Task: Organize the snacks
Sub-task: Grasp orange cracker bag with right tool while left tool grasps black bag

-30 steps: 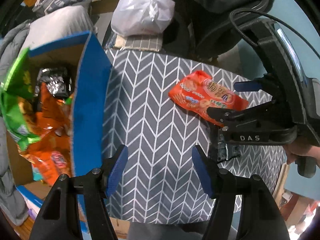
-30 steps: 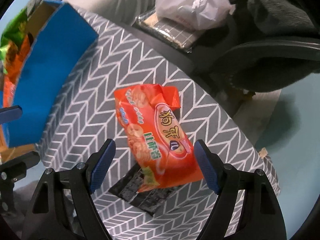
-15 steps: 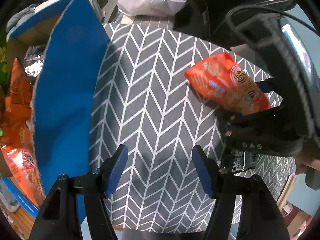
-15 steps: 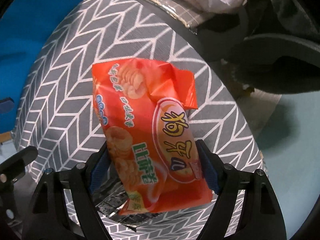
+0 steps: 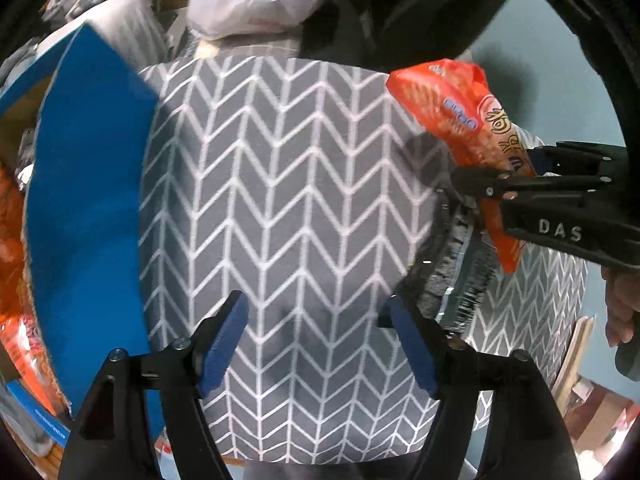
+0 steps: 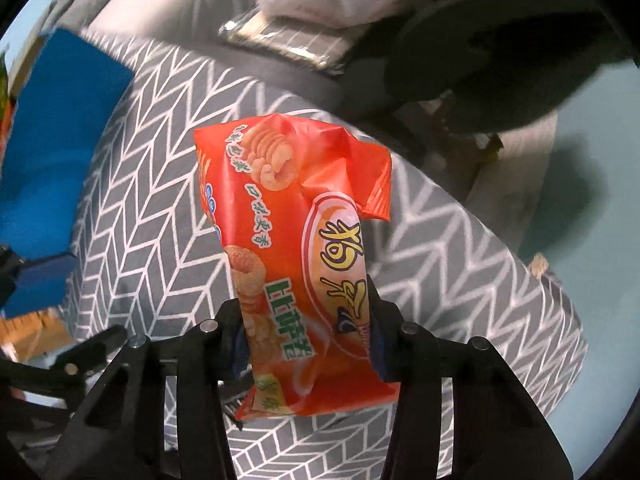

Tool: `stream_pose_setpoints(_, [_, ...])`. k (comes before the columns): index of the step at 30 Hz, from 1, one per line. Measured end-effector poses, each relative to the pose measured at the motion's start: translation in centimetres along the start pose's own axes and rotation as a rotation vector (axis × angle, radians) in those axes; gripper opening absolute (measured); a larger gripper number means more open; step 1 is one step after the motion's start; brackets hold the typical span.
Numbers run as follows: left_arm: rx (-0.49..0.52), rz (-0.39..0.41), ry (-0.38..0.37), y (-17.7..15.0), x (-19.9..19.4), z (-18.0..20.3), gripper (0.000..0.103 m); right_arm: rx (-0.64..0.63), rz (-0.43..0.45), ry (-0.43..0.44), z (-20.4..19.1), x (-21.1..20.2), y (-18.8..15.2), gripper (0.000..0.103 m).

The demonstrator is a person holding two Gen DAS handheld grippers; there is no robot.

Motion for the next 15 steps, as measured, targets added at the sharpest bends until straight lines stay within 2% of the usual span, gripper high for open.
stream_pose_setpoints(6, [0.140,0.005,0.004,0.3,0.0,4.2,0.077,0.129,0.046,0.008,3.2,-2.1,-2.8,0.045])
stream_pose_setpoints(9, [0.195,0.002,0.005,0.7,0.3,6.1,0.081,0.200,0.060,0.002,4.9,-2.8,-4.5,0.045])
stream_pose_setpoints(15, [0.226,-0.020,-0.019,0.9,1.3,9.4,0.081,0.354,0.071,0.030,7.1,-2.7,-9.0,0.045])
Point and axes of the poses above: each gripper's, at about its wrist camera, not at the fingertips, and x roughly the way its jaws point, z to its right, y to its top, the point moved 6 cm from there along x, roughly the way its jaws point
